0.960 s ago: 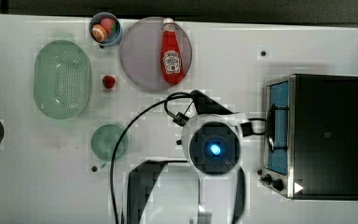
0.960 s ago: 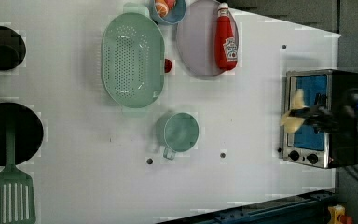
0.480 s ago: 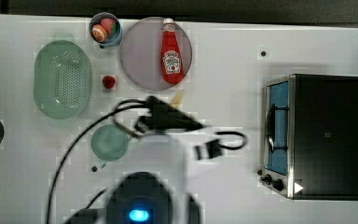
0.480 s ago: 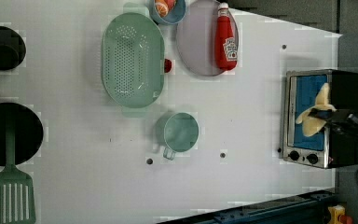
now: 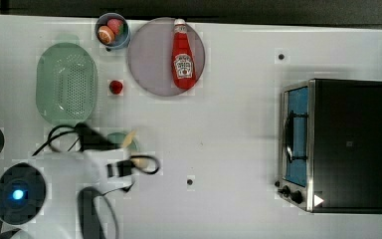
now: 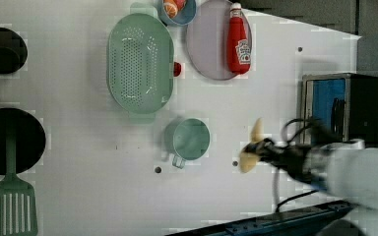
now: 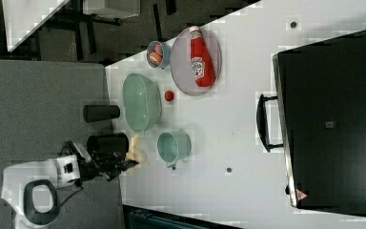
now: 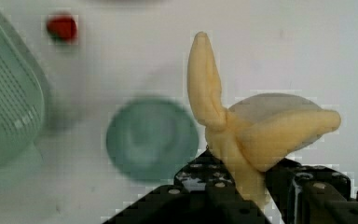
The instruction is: Pick Banana and place it in mug.
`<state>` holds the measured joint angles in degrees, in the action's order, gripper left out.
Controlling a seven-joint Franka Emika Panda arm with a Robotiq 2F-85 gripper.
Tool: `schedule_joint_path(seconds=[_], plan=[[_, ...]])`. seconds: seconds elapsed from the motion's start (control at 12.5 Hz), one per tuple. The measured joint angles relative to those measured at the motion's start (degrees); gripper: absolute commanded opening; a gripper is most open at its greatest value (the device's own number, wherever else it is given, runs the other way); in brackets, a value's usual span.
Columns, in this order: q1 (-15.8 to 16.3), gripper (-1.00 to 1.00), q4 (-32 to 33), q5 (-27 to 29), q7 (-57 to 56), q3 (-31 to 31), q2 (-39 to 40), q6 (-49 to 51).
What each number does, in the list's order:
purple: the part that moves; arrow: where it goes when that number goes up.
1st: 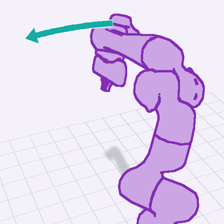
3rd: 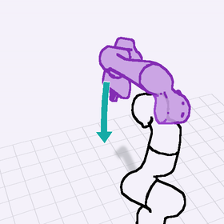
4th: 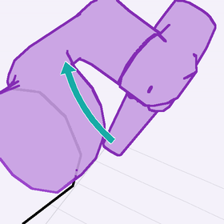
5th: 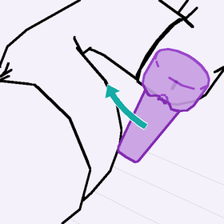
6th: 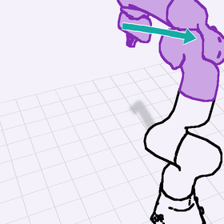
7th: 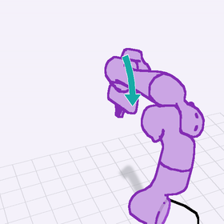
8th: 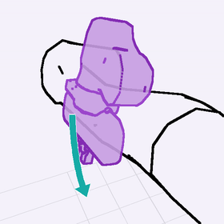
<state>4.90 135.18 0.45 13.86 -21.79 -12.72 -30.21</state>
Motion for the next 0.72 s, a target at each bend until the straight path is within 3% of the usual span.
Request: schedule_joint_path(seconds=[0.24,0.56,0.64,0.72], plan=[[1.0,-0.43,0.8,2.6,6.6,-4.0,7.4,-6.3],[0.6,-0.43,0.6,1.7,9.4,-4.9,19.0,-17.7],[0.3,-0.36,0.4,1.1,9.7,-4.3,21.1,-19.2],[0.2,-0.15,0.9,0.4,9.9,-3.3,22.1,-19.1]])
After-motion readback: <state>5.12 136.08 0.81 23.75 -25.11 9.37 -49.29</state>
